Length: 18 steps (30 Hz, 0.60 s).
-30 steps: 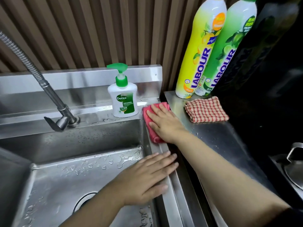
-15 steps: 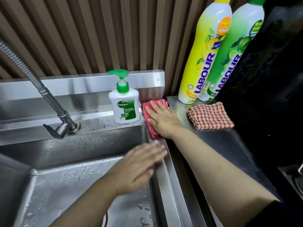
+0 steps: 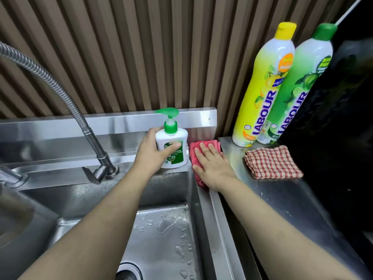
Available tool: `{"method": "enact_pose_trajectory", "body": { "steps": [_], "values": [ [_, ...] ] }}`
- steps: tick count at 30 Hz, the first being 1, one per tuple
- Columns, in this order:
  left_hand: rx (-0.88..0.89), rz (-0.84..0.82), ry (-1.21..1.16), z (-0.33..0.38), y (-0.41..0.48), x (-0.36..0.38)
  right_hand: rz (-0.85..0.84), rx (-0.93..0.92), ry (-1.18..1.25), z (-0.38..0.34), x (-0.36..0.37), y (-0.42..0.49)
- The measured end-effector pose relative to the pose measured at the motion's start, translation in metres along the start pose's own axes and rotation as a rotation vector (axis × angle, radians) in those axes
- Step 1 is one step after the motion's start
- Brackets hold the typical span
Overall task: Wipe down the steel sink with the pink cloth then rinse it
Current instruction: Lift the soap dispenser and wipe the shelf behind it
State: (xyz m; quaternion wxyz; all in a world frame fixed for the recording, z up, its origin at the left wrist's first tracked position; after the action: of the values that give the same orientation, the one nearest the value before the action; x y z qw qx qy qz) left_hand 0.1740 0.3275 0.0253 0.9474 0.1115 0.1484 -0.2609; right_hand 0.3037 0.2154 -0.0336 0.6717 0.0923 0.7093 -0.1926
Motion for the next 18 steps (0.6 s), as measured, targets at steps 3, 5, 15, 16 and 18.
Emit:
{"method": "enact_pose_trajectory", "body": {
  "steps": [3,5,15,16,18],
  "values": [
    [0.043,0.02,0.035,0.004,-0.012,-0.009,-0.02,-0.015,-0.041,-0.005,0.007,-0.018],
    [0.048,0.053,0.021,0.003,-0.027,-0.026,0.014,-0.005,-0.11,-0.012,0.007,-0.023],
    [-0.054,0.296,0.037,-0.031,-0.139,-0.126,0.078,-0.351,-0.03,-0.144,0.011,0.007],
    [-0.061,0.271,0.063,-0.039,-0.15,-0.13,0.089,-0.31,-0.036,-0.13,0.01,0.005],
    [-0.095,0.218,0.083,-0.057,-0.169,-0.132,0.135,-0.132,-0.022,-0.096,0.012,0.002]
  ]
}}
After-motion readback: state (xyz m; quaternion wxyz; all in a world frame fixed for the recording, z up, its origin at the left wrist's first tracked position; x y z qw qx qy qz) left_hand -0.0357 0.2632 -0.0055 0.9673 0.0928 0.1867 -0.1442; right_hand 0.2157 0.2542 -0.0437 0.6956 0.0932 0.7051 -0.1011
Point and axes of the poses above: each hand's wrist, its own y-axis towards the middle knuckle, its own x-axis out of the palm, z = x × y, the point moved 9 cm from there along y, towards the middle knuckle, and after that the axes turned 8 degrees about -y, right-handed, at the moved point
